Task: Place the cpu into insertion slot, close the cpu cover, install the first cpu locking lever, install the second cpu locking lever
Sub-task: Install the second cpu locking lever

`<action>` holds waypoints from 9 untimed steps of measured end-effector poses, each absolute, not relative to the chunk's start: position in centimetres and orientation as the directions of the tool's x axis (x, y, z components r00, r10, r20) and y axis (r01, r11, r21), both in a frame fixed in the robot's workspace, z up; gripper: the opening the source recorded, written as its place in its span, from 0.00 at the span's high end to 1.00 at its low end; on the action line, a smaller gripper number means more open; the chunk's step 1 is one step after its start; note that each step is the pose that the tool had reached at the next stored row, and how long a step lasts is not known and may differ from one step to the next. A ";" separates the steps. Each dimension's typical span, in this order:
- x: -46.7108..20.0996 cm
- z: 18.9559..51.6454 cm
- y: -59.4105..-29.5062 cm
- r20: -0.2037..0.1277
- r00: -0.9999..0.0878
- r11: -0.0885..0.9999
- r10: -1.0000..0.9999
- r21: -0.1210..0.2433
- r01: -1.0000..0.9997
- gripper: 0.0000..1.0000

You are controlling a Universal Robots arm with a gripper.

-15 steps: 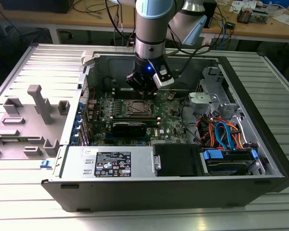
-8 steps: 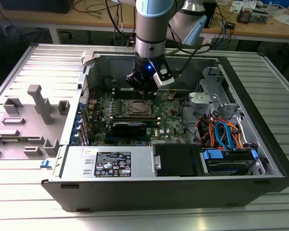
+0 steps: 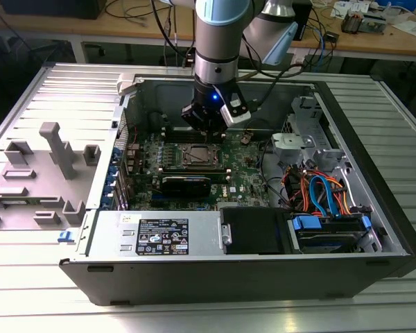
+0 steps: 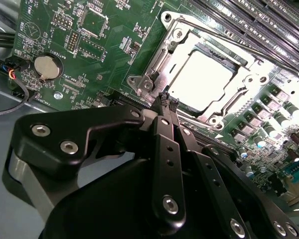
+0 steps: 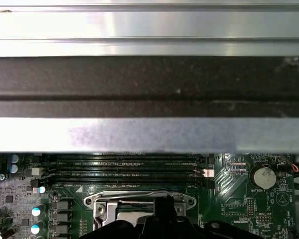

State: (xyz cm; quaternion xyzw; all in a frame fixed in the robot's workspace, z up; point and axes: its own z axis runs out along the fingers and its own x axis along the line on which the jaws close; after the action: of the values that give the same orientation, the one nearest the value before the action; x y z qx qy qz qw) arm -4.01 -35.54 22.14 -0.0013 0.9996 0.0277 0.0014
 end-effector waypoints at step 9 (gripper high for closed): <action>-4.0 22.1 -36.8 -0.003 -1.000 0.998 -0.003 0.055 -0.003 0.89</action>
State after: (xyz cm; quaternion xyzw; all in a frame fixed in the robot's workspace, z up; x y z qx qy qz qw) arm -4.01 -36.82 22.13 -0.0013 0.9996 0.0278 0.0014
